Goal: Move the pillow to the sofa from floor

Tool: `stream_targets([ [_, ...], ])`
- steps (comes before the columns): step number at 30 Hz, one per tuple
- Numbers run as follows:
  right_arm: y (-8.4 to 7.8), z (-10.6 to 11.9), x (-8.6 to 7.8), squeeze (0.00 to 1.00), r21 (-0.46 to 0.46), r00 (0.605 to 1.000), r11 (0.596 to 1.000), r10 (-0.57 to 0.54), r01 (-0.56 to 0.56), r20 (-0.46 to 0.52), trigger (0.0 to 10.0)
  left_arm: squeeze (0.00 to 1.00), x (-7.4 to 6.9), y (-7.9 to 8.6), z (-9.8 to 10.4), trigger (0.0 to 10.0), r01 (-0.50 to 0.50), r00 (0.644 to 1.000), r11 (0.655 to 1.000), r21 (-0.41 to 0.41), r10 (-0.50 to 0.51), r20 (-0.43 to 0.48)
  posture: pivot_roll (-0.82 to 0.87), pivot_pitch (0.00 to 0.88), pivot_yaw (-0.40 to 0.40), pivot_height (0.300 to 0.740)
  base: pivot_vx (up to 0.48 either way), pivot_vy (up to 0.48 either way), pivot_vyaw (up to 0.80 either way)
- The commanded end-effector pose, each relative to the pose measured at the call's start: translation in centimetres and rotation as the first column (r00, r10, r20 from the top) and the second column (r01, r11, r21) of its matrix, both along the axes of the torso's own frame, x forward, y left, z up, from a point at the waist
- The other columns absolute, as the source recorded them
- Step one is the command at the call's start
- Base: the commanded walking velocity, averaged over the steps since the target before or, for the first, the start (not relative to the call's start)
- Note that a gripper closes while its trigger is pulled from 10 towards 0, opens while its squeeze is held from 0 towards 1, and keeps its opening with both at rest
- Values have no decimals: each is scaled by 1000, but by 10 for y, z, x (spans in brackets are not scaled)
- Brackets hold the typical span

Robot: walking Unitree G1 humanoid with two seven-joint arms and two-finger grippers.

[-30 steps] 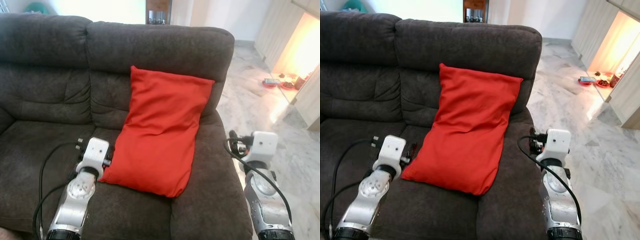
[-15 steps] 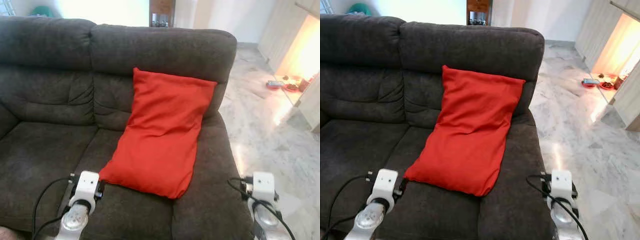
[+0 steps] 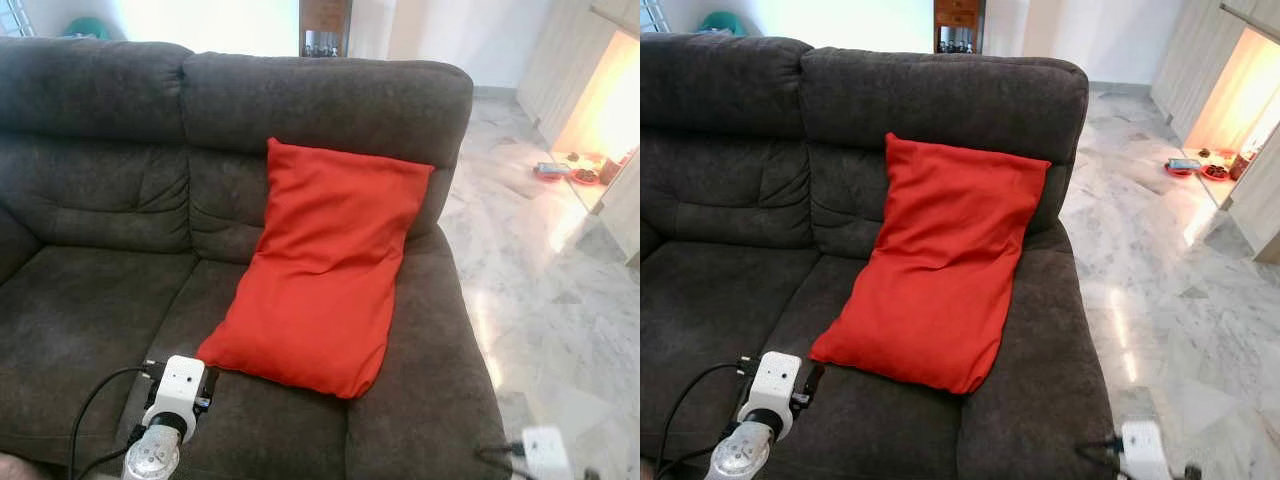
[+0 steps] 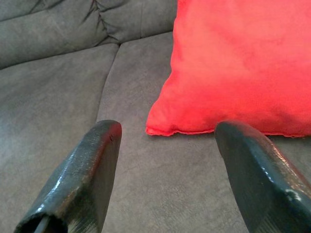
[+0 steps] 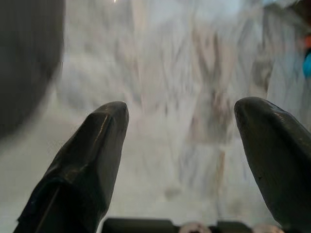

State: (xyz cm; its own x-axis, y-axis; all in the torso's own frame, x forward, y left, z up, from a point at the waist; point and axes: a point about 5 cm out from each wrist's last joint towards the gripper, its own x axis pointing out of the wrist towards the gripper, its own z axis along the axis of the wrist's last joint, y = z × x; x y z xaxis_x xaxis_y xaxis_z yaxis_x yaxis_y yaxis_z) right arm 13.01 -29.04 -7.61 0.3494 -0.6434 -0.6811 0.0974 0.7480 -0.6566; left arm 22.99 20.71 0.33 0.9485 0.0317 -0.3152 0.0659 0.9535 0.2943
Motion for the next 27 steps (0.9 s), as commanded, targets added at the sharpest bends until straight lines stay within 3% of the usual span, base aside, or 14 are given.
stream_targets([
  [1,1,-6,-17,0,-5,997,1000,-2,2,-81,10000,0,-2,-1,3,10000,23,1000,1000,-4,-23,17,88,14,-40,740,0,0,0],
  [8,10,-19,-49,0,79,987,995,-50,63,-152,10000,0,-9,0,2,10000,61,998,998,-1,-60,17,91,19,-35,740,0,0,0],
  [11,21,-24,-51,0,236,992,964,-106,120,-71,10000,0,-11,-1,1,10000,73,997,997,-8,-73,15,93,21,-32,740,0,0,0],
  [12,31,-27,-49,0,334,995,937,-94,99,-31,10000,0,-11,-1,0,10000,86,996,996,-15,-85,16,92,21,-30,740,0,0,0],
  [13,33,-28,-49,0,353,996,932,-83,87,-26,10000,0,-11,-2,-1,10000,89,996,996,-18,-89,16,91,21,-29,740,0,0,0],
  [15,35,-28,-49,0,362,997,929,-79,79,-15,10000,0,-12,-2,-2,10000,95,995,995,-18,-94,14,90,22,-28,740,0,0,0],
  [16,35,-29,-53,0,383,990,914,-144,136,-7,10000,0,-14,-1,-5,10000,94,996,995,-20,-94,10,89,21,-26,740,0,0,0],
  [19,34,-29,-57,0,381,985,910,-174,165,-13,10000,0,-15,-1,-7,10000,94,996,995,-22,-93,6,88,21,-26,740,0,0,0],
  [27,33,-31,-69,0,400,984,900,-174,171,-29,10000,0,-18,-4,-13,10000,97,995,995,-31,-97,2,89,20,-24,740,0,0,0],
])
